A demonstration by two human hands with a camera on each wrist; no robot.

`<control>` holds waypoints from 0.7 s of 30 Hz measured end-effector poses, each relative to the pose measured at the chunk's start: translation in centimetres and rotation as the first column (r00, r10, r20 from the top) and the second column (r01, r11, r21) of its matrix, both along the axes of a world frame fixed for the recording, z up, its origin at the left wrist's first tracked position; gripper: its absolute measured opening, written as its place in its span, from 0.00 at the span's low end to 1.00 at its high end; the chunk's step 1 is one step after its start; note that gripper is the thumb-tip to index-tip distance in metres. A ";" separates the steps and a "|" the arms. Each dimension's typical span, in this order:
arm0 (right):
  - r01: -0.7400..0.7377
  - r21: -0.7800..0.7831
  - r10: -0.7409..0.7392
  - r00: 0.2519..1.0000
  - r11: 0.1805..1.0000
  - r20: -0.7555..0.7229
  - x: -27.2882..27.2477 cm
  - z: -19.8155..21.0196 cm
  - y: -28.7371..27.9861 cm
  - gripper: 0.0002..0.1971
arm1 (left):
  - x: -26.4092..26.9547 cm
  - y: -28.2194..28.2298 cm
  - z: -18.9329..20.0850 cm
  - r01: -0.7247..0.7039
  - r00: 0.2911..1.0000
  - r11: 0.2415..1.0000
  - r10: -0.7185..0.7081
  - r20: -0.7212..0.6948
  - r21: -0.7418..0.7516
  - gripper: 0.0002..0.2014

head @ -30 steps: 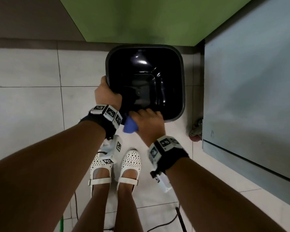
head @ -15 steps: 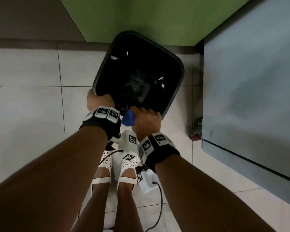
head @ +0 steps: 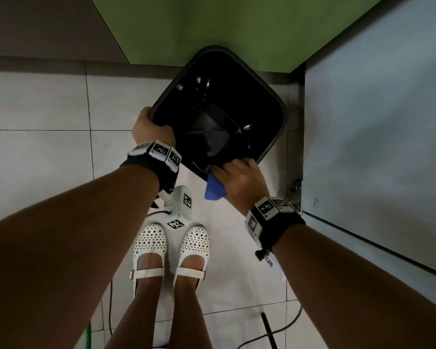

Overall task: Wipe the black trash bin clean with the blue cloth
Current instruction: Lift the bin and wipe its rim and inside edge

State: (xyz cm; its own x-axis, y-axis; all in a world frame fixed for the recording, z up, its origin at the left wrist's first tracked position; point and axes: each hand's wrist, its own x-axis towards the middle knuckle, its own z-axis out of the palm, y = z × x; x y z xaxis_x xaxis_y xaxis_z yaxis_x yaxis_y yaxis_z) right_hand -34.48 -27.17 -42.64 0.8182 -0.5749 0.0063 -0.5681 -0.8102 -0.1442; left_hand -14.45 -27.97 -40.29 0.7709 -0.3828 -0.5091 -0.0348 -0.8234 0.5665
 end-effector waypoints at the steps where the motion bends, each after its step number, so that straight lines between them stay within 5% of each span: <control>1: -0.006 -0.012 0.006 0.999 1.000 -0.032 -0.2 0.1 -0.2 0.14 | 0.2 -0.6 0.1 0.065 0.998 0.998 -0.065 0.009 0.012 0.16; 4: 0.099 0.048 -0.094 0.991 0.994 -0.100 1.0 0.7 1.0 0.16 | 0.4 -1.6 0.5 0.154 0.988 0.988 -0.154 -0.015 0.004 0.20; 9: 0.281 0.224 -0.249 0.955 0.933 -0.160 6.1 1.9 4.2 0.16 | -2.4 1.2 0.7 -0.002 0.996 1.000 0.000 -0.092 -0.017 0.26; 17: 0.192 0.178 -0.162 0.972 0.965 -0.170 3.8 1.5 2.6 0.18 | -1.4 0.4 0.2 0.249 0.968 0.964 -0.250 -0.005 -0.099 0.20; 21: 0.196 0.141 -0.158 0.956 0.970 -0.246 -0.3 1.7 0.7 0.23 | -0.7 0.6 0.3 0.265 0.963 0.962 -0.267 -0.026 -0.066 0.21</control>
